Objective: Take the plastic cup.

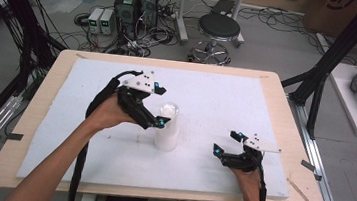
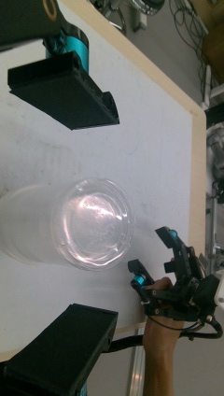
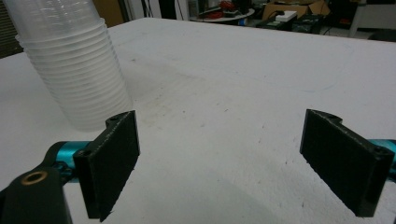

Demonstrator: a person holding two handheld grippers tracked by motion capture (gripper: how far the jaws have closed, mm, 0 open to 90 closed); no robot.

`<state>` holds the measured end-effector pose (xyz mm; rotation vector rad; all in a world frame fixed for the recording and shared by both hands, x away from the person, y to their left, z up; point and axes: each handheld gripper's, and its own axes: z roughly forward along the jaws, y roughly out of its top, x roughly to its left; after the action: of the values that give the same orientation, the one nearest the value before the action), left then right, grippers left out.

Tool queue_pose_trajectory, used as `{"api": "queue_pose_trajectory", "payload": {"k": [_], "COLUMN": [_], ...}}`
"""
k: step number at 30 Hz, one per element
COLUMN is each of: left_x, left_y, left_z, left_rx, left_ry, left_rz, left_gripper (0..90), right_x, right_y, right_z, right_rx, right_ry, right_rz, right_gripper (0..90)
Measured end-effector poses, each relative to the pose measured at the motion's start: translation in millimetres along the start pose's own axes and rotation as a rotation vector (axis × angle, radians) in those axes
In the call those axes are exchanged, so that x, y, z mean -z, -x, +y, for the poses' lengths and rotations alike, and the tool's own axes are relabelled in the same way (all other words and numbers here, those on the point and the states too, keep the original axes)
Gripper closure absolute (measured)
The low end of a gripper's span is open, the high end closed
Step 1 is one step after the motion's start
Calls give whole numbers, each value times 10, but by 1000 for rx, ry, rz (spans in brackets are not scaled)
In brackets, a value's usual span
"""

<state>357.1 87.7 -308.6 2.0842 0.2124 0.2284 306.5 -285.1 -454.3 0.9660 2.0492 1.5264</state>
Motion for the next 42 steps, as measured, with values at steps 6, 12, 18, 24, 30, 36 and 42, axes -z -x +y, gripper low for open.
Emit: {"api": "queue_pose_trajectory", "payload": {"k": [6, 12, 18, 24, 30, 36, 42], "left_x": [-161, -266, -307, -334, -376, -393, -404], "left_y": [-12, -20, -44, -78, -83, -96, -84], "left_z": [26, 19, -2, -14, -5, -2, 12], "left_rx": [9, 30, 51, 71, 72, 77, 71], "left_ry": [-65, -129, -170, -199, -226, -243, -246], "left_rz": [-12, -38, -60, -66, -76, -79, -90], "left_gripper": [118, 121, 154, 188, 228, 296, 344], "right_x": [0, -1, 2, 5, 3, 3, 1], "right_y": [4, 6, 4, 2, 6, 6, 8], "right_z": [0, 0, 0, -1, -1, -1, 0], "right_rx": [-4, -3, -5, -9, -11, -12, -15], "right_ry": [-1, -1, -1, -1, -1, -1, -2], "right_rz": [1, 1, 1, 0, -1, -1, 1], "right_gripper": [119, 120, 119, 120, 119, 119, 119]}}
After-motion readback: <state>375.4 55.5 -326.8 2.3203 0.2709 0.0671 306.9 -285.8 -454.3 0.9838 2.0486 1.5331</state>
